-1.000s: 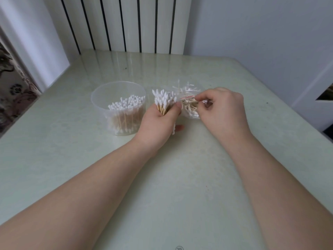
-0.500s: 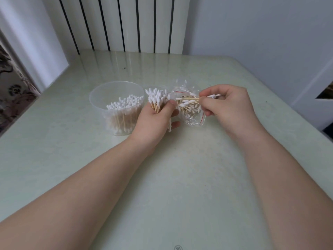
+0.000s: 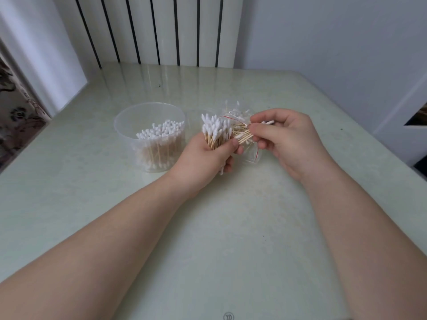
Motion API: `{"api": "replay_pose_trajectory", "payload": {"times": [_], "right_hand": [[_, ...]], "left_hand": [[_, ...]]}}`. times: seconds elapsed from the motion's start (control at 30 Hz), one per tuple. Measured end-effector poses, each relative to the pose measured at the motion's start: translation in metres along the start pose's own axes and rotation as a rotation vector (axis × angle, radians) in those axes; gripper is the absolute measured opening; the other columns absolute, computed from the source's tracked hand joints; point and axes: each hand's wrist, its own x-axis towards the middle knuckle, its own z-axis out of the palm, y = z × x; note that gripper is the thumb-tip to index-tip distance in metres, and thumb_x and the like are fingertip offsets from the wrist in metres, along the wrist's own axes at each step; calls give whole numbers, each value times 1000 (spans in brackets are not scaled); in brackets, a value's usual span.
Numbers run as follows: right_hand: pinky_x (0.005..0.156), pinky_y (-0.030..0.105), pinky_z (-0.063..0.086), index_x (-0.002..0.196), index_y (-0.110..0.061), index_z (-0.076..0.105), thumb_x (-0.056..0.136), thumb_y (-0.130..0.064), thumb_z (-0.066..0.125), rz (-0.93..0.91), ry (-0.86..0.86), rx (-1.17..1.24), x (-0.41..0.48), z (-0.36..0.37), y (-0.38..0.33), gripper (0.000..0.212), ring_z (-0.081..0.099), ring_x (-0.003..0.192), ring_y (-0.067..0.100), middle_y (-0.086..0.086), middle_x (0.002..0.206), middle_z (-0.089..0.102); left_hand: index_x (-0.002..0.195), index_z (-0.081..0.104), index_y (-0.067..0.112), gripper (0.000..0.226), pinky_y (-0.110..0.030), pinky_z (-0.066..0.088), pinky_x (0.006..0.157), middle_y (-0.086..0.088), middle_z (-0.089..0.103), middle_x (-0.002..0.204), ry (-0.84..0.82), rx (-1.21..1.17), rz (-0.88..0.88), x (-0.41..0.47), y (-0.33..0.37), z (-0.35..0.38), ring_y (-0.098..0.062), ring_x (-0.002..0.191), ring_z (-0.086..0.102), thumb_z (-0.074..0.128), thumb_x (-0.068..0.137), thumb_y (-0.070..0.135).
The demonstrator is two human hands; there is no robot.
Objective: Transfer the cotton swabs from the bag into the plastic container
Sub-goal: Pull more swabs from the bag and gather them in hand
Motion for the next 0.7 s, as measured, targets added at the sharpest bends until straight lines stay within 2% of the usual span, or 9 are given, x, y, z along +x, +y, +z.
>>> {"api": "replay_pose_trajectory", "payload": {"times": [0.1,0.3,0.43,0.5,0.6,0.7], "right_hand": [[56,27,44,85,-10,73,81,3,74,3,43,54,3,-2,0,13,53,58,20,7,64,64],[58,26,48,85,-10,73,83,5,73,-6,-19,39,0,0,1,14,54,56,19,9,65,65],[57,26,46,84,-9,72,82,5,72,-23,54,92,1,-3,-2,14,53,60,21,5,60,62],[56,25,45,83,-8,72,82,6,71,-21,103,140,2,-5,-4,15,53,59,20,5,61,62],[56,24,45,84,-7,71,81,8,70,-14,165,208,3,-8,-7,15,54,58,17,7,65,62],[54,23,44,83,-6,71,81,9,69,8,138,193,2,-9,-7,15,53,57,16,5,62,60]], "left_hand": [[87,60,12,17,-30,45,52,2,62,72,18,-2,-23,0,0,1,-17,58,51,55,103,8],[75,62,20,23,-29,46,52,-4,53,64,-11,47,-52,0,2,-1,-18,58,51,66,97,14],[71,58,17,27,-28,45,53,-5,54,62,14,93,-89,0,2,-1,-17,55,51,67,97,19],[72,58,14,28,-32,45,57,-7,56,64,32,86,-104,1,2,0,-21,57,53,65,98,21],[80,62,11,23,-30,48,56,-8,63,70,72,-46,-138,0,3,0,-21,60,58,61,101,20],[84,65,10,22,-36,55,64,-9,67,72,107,-135,-130,1,4,1,-23,65,62,58,103,19]]}}
